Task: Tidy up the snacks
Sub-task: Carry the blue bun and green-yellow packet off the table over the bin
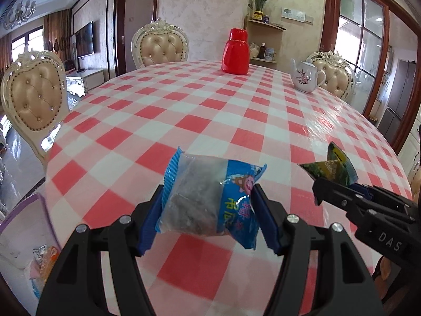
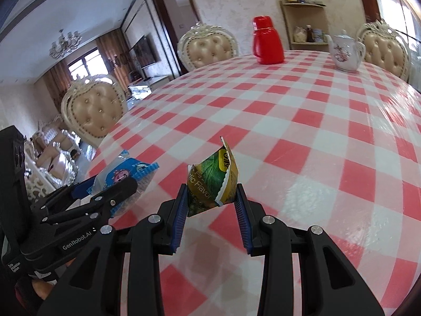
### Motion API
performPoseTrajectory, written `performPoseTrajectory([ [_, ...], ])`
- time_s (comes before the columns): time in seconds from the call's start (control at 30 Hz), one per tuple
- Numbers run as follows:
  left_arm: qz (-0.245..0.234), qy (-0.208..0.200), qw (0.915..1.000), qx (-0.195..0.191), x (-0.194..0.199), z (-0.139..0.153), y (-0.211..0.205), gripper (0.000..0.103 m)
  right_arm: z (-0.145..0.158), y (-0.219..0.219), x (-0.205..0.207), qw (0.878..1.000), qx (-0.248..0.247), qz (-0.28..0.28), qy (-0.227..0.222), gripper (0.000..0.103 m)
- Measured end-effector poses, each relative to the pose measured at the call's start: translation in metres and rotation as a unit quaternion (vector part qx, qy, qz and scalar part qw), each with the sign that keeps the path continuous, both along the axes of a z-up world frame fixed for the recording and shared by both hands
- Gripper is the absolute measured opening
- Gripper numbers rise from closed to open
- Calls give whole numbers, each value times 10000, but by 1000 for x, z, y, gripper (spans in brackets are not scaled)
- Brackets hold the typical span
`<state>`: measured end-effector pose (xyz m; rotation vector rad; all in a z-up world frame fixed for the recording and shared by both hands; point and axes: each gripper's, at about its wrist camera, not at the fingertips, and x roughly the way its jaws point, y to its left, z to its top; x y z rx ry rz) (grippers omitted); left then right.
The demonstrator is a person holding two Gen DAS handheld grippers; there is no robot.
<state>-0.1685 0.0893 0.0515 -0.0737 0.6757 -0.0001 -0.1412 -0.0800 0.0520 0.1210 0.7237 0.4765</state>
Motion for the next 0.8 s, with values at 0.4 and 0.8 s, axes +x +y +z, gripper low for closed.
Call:
performPoseTrajectory([
  [0.4,264,-70,9995,159,-45,15,53,65,9,65,-41,9958,-358,819,-207,35],
  [0.8,193,216,9987,421,-69,36,122,65,11,140,-77,9825,-686,1705,-313,35],
])
